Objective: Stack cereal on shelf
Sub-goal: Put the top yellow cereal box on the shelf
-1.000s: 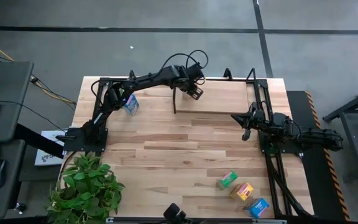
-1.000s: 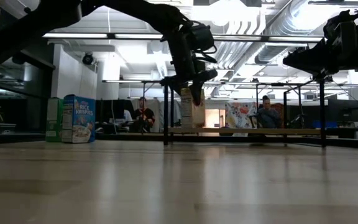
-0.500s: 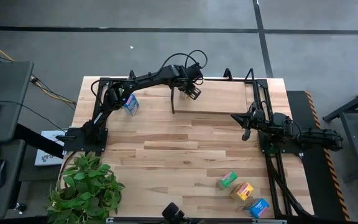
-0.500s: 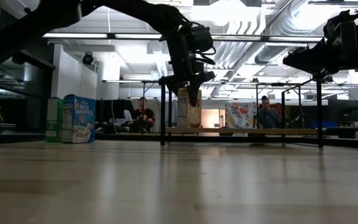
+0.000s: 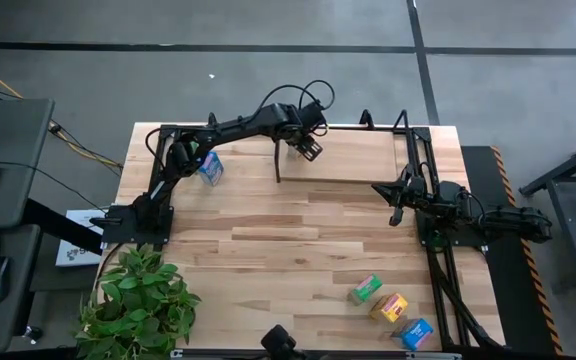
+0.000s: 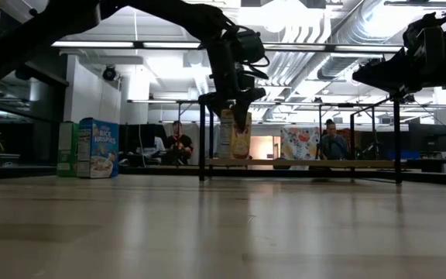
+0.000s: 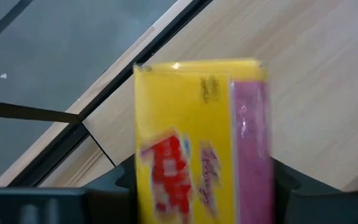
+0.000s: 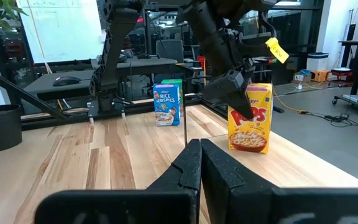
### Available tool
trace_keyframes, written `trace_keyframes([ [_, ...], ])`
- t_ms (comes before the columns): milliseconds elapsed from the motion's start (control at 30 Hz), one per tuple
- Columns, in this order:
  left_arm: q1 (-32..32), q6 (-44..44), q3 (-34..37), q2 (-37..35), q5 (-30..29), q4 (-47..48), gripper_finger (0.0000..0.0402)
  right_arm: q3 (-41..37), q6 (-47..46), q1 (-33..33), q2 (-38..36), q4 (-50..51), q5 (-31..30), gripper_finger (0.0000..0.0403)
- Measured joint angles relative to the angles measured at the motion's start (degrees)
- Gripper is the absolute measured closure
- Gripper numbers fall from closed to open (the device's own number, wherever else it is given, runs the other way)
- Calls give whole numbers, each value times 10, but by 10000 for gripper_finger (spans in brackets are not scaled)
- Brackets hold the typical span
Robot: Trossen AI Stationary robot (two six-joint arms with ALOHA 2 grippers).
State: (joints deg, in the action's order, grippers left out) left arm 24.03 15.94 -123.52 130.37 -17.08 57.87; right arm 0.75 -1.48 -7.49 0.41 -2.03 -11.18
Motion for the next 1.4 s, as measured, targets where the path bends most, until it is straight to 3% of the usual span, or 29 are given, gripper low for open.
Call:
trace_keyframes([
  [267,-1,-7,0,-20,1,2,142,0,0,0,0,0,0,402],
  [433,-1,-13,0,-20,3,3,125,0,0,0,0,0,0,402],
  [700,5,-27,-13,-19,-5,6,124,0,0,0,0,0,0,402],
  [1133,9,-65,-115,-21,-16,10,124,0,0,0,0,0,0,402],
  [1300,2,-100,-105,-56,39,5,134,0,0,0,0,0,0,402],
  [1400,-7,-128,-105,-69,97,8,174,0,0,0,0,0,0,402],
])
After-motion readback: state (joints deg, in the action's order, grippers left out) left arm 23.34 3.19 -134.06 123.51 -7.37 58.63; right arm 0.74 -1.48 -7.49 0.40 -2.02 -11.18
